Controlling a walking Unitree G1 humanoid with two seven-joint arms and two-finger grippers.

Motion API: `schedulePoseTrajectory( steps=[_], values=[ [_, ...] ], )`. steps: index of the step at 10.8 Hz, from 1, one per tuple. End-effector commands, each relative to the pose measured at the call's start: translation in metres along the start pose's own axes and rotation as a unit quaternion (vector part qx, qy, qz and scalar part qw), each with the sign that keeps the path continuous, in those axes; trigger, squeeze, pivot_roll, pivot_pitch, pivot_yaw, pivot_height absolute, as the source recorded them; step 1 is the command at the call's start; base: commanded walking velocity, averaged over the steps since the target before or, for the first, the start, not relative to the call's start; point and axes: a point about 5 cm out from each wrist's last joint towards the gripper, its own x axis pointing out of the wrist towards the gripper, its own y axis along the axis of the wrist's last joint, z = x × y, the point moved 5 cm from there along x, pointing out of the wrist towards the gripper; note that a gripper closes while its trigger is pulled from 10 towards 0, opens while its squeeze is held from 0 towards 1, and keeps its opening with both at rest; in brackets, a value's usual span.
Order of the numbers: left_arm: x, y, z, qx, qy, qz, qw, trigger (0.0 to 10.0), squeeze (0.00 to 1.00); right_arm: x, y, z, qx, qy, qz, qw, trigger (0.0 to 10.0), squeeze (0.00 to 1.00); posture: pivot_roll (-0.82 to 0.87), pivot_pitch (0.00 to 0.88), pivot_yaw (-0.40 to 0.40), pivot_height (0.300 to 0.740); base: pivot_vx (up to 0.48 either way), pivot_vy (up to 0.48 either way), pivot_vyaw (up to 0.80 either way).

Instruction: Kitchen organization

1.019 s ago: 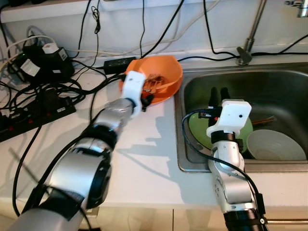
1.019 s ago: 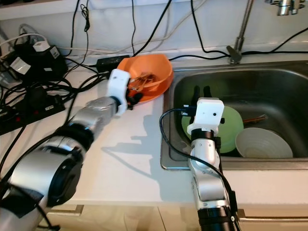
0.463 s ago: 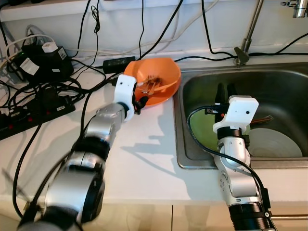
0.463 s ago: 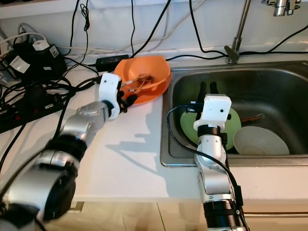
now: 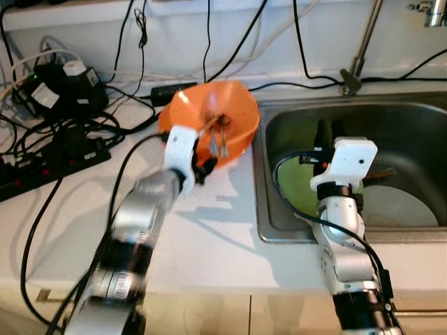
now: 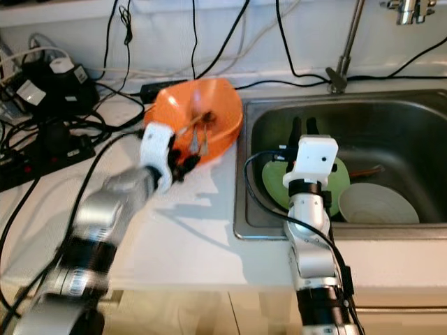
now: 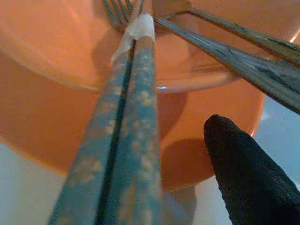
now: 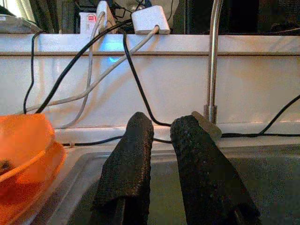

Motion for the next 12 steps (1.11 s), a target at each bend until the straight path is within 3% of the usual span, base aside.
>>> schedulePoseTrajectory(
  steps=[1, 3, 5, 6, 12],
  values=[
    [-0.006, -0.026, -0.002, -0.01, 0.006, -0.053, 0.999, 10.0, 0.0, 0.008, 0.009, -0.002, 0.001, 0.007, 0.018, 1.0, 10.0, 0.0, 0.05, 0.044, 0.109, 0.74, 0.0, 0.0, 0.0],
    [-0.028, -0.031, -0.001, -0.019, 0.021, -0.059, 0.998, 10.0, 0.0, 0.01, 0.007, -0.004, 0.002, 0.011, 0.017, 1.0, 10.0, 0.0, 0.08, 0.042, 0.101, 0.74, 0.0, 0.0, 0.0],
    [-0.042, -0.022, -0.005, -0.02, 0.035, -0.054, 0.998, 10.0, 0.0, 0.011, 0.008, -0.005, 0.004, 0.014, 0.02, 1.0, 10.0, 0.0, 0.08, 0.038, 0.101, 0.74, 0.0, 0.0, 0.0],
    [-0.056, -0.018, -0.007, -0.021, 0.045, -0.052, 0.997, 10.0, 0.0, 0.012, 0.008, -0.004, 0.003, 0.013, 0.022, 1.0, 10.0, 0.0, 0.08, 0.037, 0.102, 0.74, 0.0, 0.0, 0.0],
    [-0.096, -0.034, 0.008, -0.034, 0.05, -0.092, 0.994, 10.0, 0.0, 0.018, 0.007, -0.003, 0.0, 0.018, 0.025, 1.0, 10.0, 0.0, 0.12, 0.028, 0.088, 0.74, 0.0, 0.0, 0.0]
  ],
)
